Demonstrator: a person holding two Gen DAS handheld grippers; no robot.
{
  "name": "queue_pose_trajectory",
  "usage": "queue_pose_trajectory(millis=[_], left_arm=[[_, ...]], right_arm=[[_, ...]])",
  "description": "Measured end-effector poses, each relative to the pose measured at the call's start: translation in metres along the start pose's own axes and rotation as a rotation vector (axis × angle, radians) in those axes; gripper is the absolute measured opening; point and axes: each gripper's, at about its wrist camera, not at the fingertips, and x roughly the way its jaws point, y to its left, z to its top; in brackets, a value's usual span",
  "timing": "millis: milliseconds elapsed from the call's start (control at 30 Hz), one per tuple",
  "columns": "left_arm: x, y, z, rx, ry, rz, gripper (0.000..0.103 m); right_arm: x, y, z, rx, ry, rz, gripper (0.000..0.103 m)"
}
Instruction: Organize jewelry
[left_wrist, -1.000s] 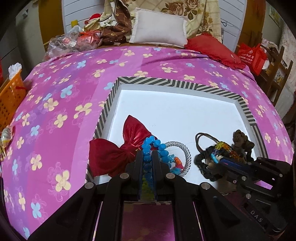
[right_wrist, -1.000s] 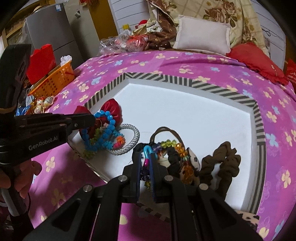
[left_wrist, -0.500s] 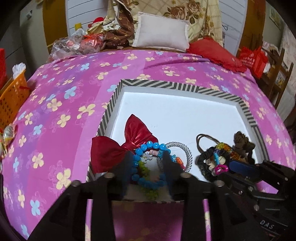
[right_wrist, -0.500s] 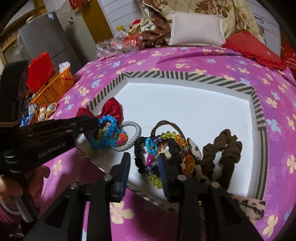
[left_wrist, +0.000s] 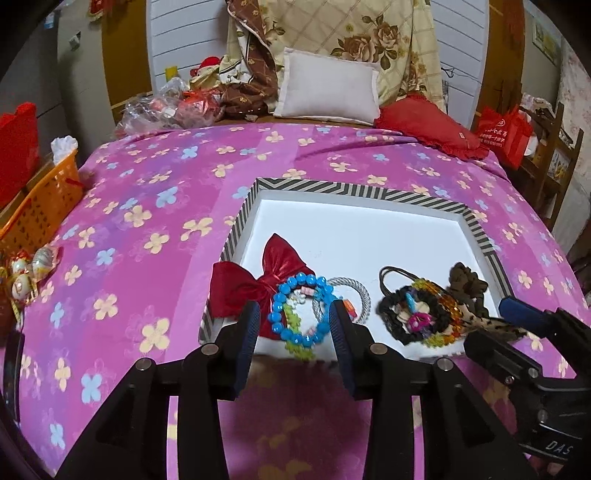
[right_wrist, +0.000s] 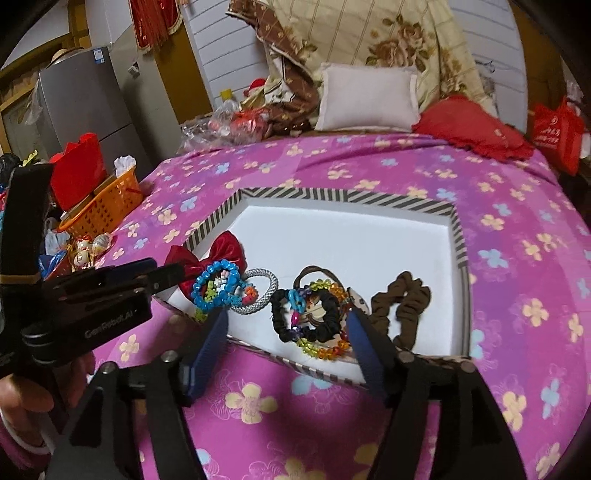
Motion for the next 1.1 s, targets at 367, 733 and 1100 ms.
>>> queue_pose_trajectory(millis=[367,733,1100], left_arm=[[-0.03,0.002,-0.015,-0.007,-0.033,0.077,0.041],[-0.05,0.007,-0.026,-0.019,-0.04,0.097,0.041],[-0.07,0.006,-0.027,-0.023,-0.074,0.095,0.041]], right_arm=[[-0.02,-0.005,-0.013,0.051,-0.017,-0.095,0.08],[-0.031,0.004,-0.022,0.052,-0.014,-0.133,0.086],[-0.039,0.006,-0.023,0.067,-0.014,-0.147,0.089]])
